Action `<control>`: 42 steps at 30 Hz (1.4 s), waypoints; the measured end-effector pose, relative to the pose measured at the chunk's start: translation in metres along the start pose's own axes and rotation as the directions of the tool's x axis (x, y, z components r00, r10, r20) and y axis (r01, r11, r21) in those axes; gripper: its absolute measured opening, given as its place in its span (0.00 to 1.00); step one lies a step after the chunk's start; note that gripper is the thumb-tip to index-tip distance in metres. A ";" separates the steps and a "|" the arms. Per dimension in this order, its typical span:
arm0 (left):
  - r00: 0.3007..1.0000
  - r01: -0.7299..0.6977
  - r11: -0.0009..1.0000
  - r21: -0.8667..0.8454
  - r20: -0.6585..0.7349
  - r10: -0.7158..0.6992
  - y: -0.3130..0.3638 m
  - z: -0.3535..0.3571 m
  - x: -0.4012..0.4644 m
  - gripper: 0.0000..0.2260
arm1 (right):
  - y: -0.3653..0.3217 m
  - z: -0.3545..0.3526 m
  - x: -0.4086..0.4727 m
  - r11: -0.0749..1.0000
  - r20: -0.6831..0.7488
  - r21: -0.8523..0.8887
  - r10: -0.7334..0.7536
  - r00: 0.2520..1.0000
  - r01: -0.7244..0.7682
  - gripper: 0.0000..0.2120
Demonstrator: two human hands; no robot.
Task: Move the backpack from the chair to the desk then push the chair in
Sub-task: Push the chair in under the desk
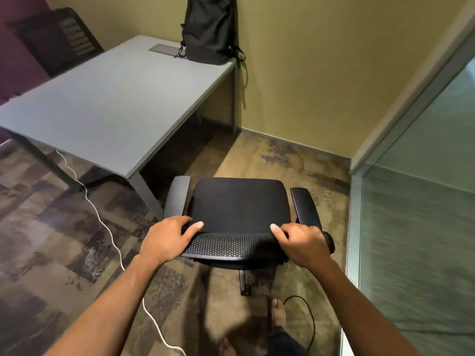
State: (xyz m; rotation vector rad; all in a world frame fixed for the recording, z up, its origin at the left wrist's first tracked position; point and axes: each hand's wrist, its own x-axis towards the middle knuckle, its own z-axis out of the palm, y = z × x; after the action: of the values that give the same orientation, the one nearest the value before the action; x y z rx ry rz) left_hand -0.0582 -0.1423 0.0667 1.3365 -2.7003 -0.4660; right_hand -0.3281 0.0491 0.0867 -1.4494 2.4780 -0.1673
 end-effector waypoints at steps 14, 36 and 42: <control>0.999 -0.022 1.000 0.020 -0.038 0.023 -0.002 -0.001 0.024 0.26 | 0.005 0.003 0.026 0.999 -0.226 0.045 0.019 0.974 -0.009 0.22; 0.981 0.184 0.982 0.041 -0.070 -0.181 0.047 0.005 0.117 0.27 | 0.055 -0.035 0.170 0.995 -0.222 -0.020 -0.103 0.970 0.101 0.16; 0.985 0.102 0.993 0.064 -0.148 -0.092 0.060 0.012 0.155 0.28 | 0.071 -0.054 0.227 0.986 -0.166 -0.002 -0.163 0.973 0.165 0.16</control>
State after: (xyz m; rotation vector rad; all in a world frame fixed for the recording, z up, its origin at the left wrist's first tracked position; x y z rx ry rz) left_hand -0.2013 -0.2280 0.0662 1.4640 -2.5657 -0.2712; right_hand -0.5088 -0.1148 0.0836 -1.6989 2.4772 -0.3481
